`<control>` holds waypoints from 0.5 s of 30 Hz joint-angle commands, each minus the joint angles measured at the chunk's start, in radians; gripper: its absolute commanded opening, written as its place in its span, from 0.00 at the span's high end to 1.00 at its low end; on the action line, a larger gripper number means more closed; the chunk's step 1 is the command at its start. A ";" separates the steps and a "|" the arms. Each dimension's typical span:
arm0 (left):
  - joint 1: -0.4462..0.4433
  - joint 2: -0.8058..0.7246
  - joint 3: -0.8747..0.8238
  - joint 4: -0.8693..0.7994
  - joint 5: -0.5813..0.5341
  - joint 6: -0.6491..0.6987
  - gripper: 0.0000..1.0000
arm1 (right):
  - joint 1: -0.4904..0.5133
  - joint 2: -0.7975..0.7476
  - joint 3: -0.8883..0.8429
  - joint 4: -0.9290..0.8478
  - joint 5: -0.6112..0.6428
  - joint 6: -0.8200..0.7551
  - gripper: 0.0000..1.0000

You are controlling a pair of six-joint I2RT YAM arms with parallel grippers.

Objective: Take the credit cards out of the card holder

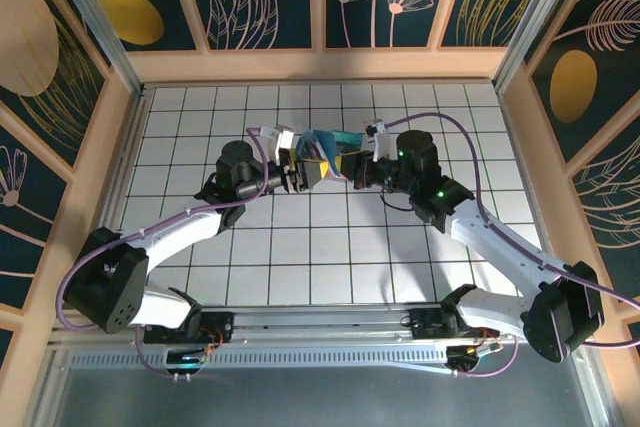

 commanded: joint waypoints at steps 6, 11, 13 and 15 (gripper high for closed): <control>-0.006 -0.039 0.018 0.039 0.049 0.017 0.38 | 0.008 -0.004 -0.011 0.064 -0.058 0.003 1.00; -0.006 -0.047 0.017 0.049 0.038 0.002 0.42 | 0.010 -0.001 -0.028 0.071 -0.080 -0.032 0.95; -0.006 -0.048 0.017 0.054 0.041 -0.005 0.43 | 0.011 0.002 -0.031 0.069 -0.083 -0.041 0.88; -0.006 -0.048 0.017 0.062 0.043 -0.016 0.45 | 0.013 0.007 -0.026 0.060 -0.078 -0.049 0.83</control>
